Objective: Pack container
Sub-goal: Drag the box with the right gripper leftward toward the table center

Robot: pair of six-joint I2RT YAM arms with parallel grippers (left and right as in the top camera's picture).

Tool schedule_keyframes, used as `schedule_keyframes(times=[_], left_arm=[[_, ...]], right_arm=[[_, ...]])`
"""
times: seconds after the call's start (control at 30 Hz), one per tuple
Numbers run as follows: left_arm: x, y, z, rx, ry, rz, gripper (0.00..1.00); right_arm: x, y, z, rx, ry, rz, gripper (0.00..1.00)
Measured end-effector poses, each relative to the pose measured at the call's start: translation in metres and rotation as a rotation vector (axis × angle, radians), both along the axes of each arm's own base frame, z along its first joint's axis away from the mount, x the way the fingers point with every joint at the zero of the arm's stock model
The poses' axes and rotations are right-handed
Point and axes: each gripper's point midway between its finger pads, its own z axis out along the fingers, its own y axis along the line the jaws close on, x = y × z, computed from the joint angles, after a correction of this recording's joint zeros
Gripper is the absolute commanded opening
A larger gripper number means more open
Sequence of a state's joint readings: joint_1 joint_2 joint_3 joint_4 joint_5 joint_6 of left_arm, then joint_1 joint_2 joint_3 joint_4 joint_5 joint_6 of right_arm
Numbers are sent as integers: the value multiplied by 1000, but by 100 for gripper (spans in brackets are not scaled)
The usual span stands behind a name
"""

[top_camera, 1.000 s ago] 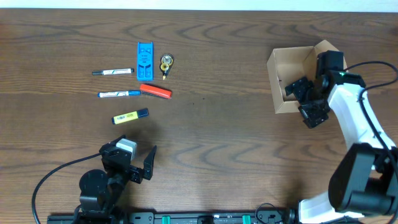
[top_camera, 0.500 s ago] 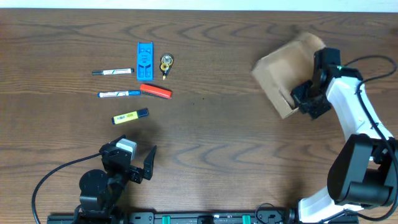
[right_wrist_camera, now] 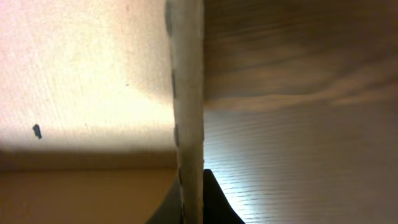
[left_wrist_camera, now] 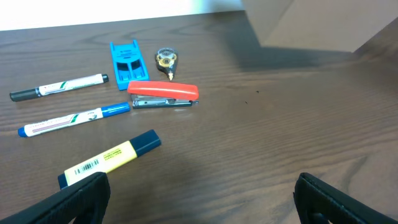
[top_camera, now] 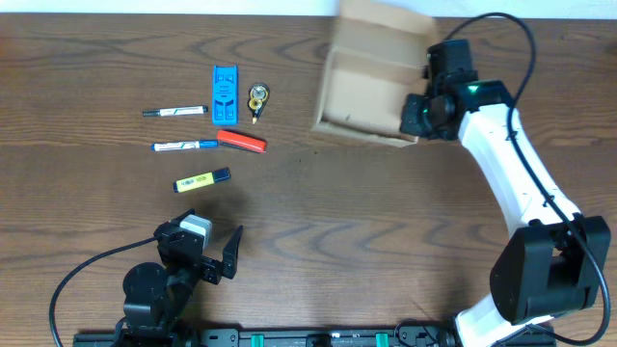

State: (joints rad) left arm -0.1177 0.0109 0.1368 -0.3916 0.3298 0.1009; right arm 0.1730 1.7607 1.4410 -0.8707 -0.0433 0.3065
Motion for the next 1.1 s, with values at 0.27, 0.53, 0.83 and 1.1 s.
schedule_keyframes(times=[0.27, 0.53, 0.83, 1.1], left_arm=[[0, 0, 0, 0, 0, 0, 95], [0, 0, 0, 0, 0, 0, 95], [0, 0, 0, 0, 0, 0, 95], [0, 0, 0, 0, 0, 0, 95]], right_arm=[[-14, 14, -4, -23, 31, 197, 1], [-17, 15, -30, -47, 106, 223, 1], [-18, 15, -45, -88, 145, 87, 1], [-21, 28, -44, -120, 133, 85, 1]])
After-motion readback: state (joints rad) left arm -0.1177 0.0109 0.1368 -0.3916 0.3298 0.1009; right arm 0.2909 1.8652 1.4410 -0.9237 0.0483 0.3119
